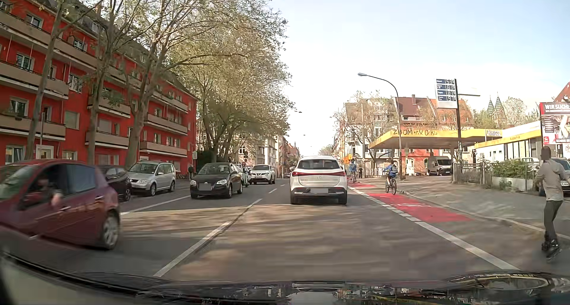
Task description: Follow the waypoints while adhering to traffic rules and regulations
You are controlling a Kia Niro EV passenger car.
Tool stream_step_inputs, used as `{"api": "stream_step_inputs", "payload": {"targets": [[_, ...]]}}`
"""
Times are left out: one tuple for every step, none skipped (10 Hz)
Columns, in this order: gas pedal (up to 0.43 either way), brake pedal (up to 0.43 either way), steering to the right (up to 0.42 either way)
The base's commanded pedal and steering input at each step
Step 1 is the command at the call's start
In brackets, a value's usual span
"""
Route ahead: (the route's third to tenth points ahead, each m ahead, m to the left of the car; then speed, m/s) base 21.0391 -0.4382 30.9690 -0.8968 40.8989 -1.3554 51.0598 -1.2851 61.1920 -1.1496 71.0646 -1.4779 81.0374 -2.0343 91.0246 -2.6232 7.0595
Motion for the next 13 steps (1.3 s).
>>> {"api": "stream_step_inputs", "payload": {"targets": [[0.15, 0.0, 0.011], [0.15, 0.0, 0.01], [0.15, 0.0, 0.009], [0.15, 0.0, 0.009], [0.15, 0.0, 0.009], [0.15, 0.0, 0.009], [0.15, 0.0, 0.009], [0.15, 0.0, 0.009], [0.15, 0.0, 0.009], [0.15, 0.0, 0.009], [0.15, 0.0, 0.009], [0.15, 0.0, 0.009], [0.15, 0.0, 0.009]]}}
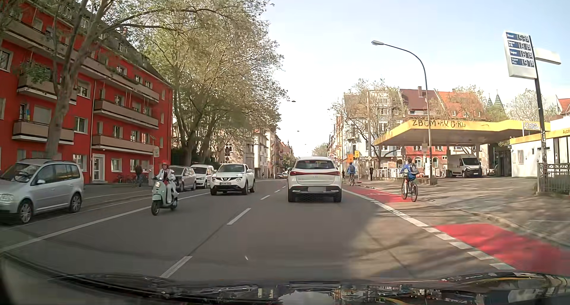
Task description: Follow the waypoints while adhering to traffic rules and regulations
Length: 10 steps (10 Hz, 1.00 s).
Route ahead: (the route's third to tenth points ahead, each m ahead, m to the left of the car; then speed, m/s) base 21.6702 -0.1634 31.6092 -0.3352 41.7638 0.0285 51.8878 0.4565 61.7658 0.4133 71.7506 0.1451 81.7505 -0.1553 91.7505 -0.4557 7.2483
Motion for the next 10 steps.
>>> {"api": "stream_step_inputs", "payload": {"targets": [[0.15, 0.0, 0.009], [0.15, 0.0, 0.009], [0.15, 0.0, 0.009], [0.15, 0.0, 0.009], [0.138, 0.0, 0.009], [0.138, 0.0, 0.009], [0.118, 0.0, 0.009], [0.11, 0.0, 0.009], [0.098, 0.0, 0.009], [0.087, 0.0, 0.009]]}}
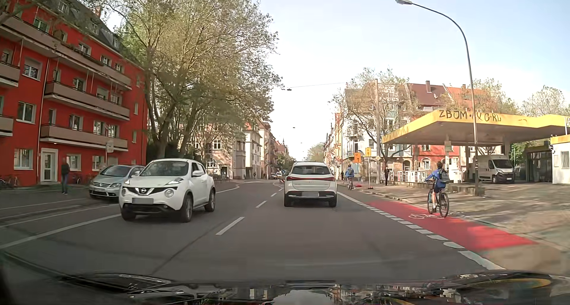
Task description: Follow the waypoints while adhering to traffic rules and regulations
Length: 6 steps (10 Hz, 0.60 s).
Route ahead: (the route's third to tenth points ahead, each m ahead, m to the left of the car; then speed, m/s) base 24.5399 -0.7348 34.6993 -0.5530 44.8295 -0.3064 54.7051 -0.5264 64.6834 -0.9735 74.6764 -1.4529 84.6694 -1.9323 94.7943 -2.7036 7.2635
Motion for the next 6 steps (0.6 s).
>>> {"api": "stream_step_inputs", "payload": {"targets": [[0.087, 0.0, 0.009], [0.087, 0.0, 0.009], [0.087, 0.0, 0.009], [0.087, 0.0, 0.009], [0.079, 0.0, 0.009], [0.079, 0.0, 0.009]]}}
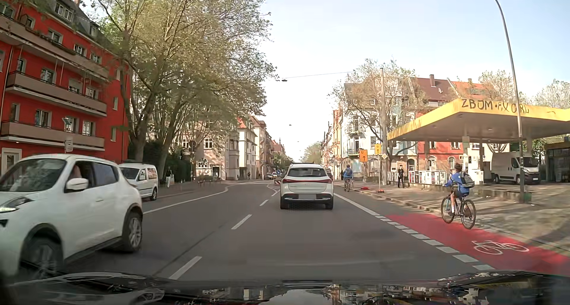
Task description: Follow the waypoints while adhering to traffic rules and regulations
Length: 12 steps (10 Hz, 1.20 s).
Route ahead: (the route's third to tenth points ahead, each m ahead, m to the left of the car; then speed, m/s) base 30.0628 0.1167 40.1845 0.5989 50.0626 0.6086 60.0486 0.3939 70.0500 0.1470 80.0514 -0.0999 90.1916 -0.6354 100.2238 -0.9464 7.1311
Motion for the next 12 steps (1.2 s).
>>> {"api": "stream_step_inputs", "payload": {"targets": [[0.079, 0.0, 0.009], [0.079, 0.0, 0.009], [0.079, 0.0, 0.009], [0.079, 0.0, 0.008], [0.079, 0.0, 0.008], [0.079, 0.0, 0.006], [0.079, 0.0, 0.003], [0.067, 0.0, 0.002], [0.067, 0.0, 0.003], [0.059, 0.0, 0.002], [0.059, 0.0, 0.002], [0.047, 0.0, 0.002]]}}
